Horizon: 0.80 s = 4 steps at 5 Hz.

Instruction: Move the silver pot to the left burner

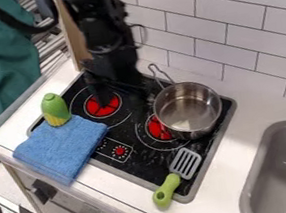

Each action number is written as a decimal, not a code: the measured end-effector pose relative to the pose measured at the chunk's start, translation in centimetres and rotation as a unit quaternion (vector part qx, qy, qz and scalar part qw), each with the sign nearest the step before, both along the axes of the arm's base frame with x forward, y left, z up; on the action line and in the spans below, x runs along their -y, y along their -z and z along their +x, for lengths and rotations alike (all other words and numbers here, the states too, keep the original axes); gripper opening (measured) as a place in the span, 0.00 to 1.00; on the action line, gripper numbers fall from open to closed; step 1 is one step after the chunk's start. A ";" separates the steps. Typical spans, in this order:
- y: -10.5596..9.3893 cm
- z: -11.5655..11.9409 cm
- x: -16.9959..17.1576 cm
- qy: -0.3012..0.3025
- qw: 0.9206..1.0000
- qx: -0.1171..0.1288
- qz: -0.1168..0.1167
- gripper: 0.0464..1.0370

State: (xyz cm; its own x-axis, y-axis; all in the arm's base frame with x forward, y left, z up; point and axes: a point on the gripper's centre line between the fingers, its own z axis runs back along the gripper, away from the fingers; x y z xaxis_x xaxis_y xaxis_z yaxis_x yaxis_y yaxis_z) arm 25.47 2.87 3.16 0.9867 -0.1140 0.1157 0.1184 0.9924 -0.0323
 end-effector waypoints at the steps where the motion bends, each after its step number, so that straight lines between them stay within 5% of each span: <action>1: 0.2 0.2 4.2 0.039 0.999 0.004 0.004 0.97; 4: 2.7 4.2 7.4 0.074 0.997 -0.005 0.015 0.97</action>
State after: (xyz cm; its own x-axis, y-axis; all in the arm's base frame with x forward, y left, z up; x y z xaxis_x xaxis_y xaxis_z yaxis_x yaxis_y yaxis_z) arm 29.66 -4.57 0.47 0.9602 -0.2612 0.0994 0.2629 0.9648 -0.0043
